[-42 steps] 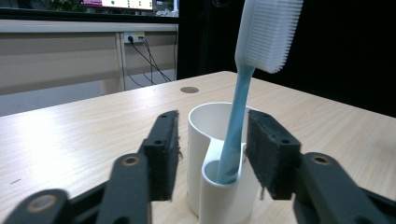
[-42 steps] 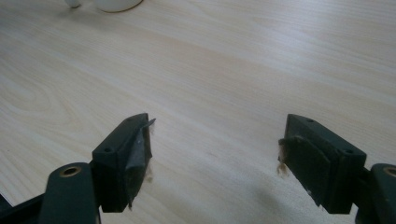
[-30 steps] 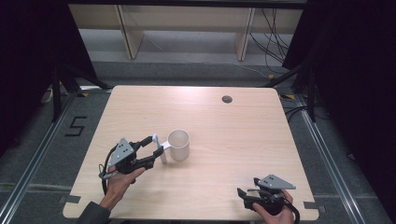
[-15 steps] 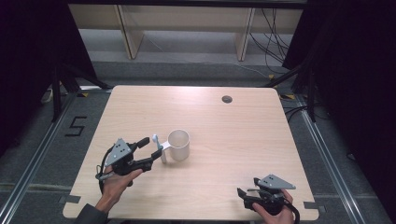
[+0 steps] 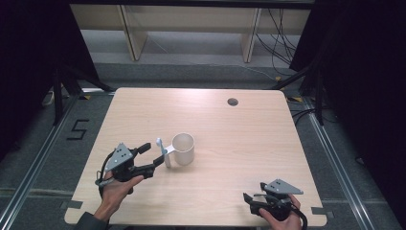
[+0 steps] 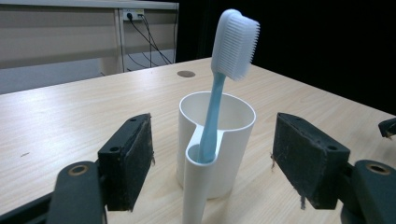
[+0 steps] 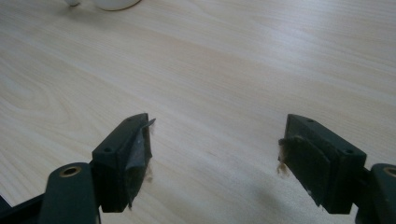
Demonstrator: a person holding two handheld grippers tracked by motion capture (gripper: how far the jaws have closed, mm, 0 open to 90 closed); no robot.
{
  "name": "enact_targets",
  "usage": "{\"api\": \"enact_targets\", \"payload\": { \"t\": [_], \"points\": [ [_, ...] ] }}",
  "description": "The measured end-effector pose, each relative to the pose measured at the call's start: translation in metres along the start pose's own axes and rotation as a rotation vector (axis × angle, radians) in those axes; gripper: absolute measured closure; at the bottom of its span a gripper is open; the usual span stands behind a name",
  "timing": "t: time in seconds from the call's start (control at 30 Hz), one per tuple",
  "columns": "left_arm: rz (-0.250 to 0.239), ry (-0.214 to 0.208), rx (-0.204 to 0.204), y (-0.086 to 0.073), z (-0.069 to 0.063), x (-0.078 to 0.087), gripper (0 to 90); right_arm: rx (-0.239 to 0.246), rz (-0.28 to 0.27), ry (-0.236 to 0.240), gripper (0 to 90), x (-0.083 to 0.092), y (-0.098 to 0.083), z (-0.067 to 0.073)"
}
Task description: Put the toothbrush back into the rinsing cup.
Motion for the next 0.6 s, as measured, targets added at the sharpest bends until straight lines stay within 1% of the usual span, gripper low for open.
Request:
{"api": "enact_targets", "payload": {
  "t": [0.1, 0.13, 0.23, 0.37, 0.4, 0.43, 0.47, 0.5, 0.6],
  "points": [
    [-0.002, -0.003, -0.009, 0.0, -0.001, 0.003, 26.9, -0.002, 0.0, -0.005, 24.7, 0.0, 0.0, 0.0],
    [-0.007, -0.009, -0.011, 0.0, -0.002, 0.003, 26.5, 0.001, -0.003, -0.001, 24.7, 0.0, 0.0, 0.0],
    [0.005, -0.009, -0.014, 0.0, -0.002, 0.006, 25.2, -0.002, -0.001, 0.0, 24.7, 0.0, 0.0, 0.0],
    [0.001, -0.021, -0.011, 0.0, -0.004, 0.008, 23.7, -0.002, 0.002, 0.001, 24.6, 0.0, 0.0, 0.0],
    [0.006, -0.021, -0.013, -0.001, -0.004, 0.009, 23.6, 0.006, -0.003, -0.009, 24.6, 0.0, 0.0, 0.0],
    [0.009, -0.022, -0.009, -0.001, -0.004, 0.01, 23.3, -0.005, 0.0, -0.005, 24.6, 0.001, 0.0, 0.0],
    [0.013, -0.022, -0.011, -0.002, -0.004, 0.011, 22.9, -0.002, 0.0, -0.005, 24.6, 0.001, 0.0, 0.0],
    [0.005, -0.026, -0.007, -0.001, -0.004, 0.011, 22.8, -0.002, 0.0, 0.0, 24.6, 0.0, 0.0, 0.0],
    [0.016, -0.026, 0.001, -0.003, -0.004, 0.014, 22.4, -0.005, 0.0, -0.004, 24.6, 0.001, 0.0, 0.0]
  ]
}}
Point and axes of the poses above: each handheld gripper's, and its own axes: x roughly backward along the jaws, y roughly out of its top, z roughly to its left, the point moved 7 cm from there along -x, roughly forward along the jaws, and after that the axes turned 4 degrees about z, right-handed, at the moved point
